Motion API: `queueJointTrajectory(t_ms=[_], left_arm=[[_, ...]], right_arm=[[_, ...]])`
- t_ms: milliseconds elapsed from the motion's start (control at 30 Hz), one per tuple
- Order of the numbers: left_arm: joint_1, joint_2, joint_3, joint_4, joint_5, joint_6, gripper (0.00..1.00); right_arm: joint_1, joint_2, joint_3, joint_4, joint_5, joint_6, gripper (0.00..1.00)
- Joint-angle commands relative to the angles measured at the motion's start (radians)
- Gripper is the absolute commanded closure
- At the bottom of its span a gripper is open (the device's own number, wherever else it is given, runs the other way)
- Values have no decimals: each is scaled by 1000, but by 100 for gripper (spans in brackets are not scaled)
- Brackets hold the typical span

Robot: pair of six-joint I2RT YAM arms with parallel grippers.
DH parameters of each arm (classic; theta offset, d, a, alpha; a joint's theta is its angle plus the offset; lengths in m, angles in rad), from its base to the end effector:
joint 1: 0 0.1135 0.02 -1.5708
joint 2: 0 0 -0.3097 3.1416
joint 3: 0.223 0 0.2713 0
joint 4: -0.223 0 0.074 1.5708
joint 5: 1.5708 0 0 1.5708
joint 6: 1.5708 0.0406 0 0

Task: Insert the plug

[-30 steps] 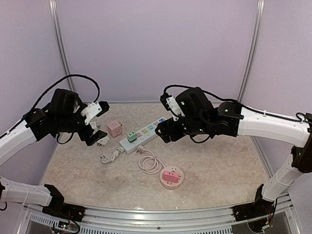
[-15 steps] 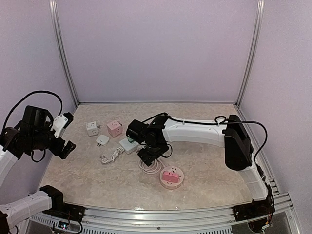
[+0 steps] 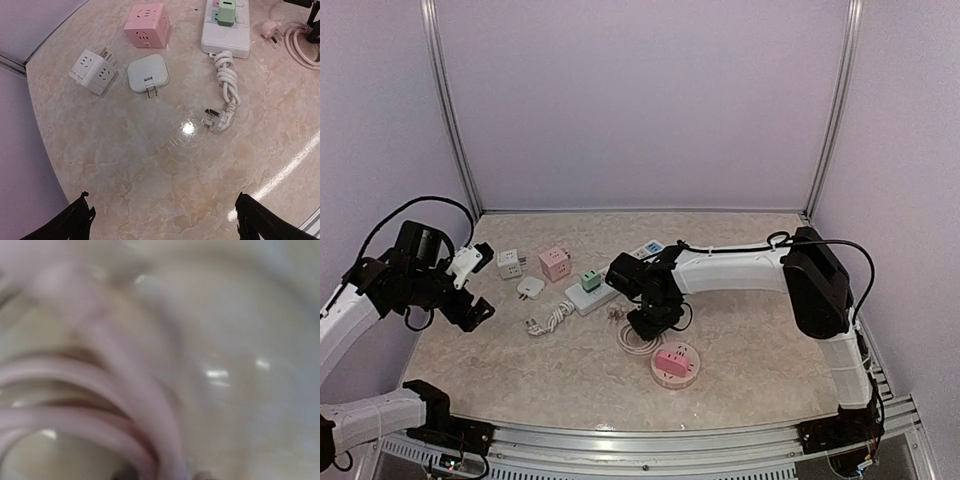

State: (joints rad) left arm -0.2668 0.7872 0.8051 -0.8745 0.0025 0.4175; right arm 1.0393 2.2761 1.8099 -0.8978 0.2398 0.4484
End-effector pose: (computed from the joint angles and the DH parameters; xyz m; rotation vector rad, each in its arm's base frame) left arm 0.1350 -0.0370 0.3110 0.8159 2.2873 0.0652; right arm 0.2655 0.4325 0.1730 -0.7895 2.7154 -0.0520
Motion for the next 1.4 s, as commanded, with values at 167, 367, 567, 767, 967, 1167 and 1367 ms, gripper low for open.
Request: queueJointTrajectory(t_ms=[167, 367, 567, 767, 967, 1167, 1367], left_arm=[[-53, 304, 68, 198, 90, -15, 7], [-193, 531, 140, 296, 14, 52, 4], [-238, 753, 250, 366, 13, 56, 1], [-260, 940, 340, 423, 3, 88, 1], [-273, 1052, 416, 384, 42, 116, 1], [-296, 1109, 458, 376, 2, 195, 1], [-309, 1178, 521, 295, 12, 236, 6]], right_arm=[[-146, -181, -361, 110, 20, 38, 64], [-215, -235, -485, 157, 59, -15, 64], [-257, -283, -537, 165, 69, -44, 63], [-289, -377, -547, 138, 106, -53, 53], [-300, -491, -567, 146, 88, -54, 34], [-300, -538, -528, 142, 75, -40, 23], [-286, -554, -493, 147, 38, -7, 23]])
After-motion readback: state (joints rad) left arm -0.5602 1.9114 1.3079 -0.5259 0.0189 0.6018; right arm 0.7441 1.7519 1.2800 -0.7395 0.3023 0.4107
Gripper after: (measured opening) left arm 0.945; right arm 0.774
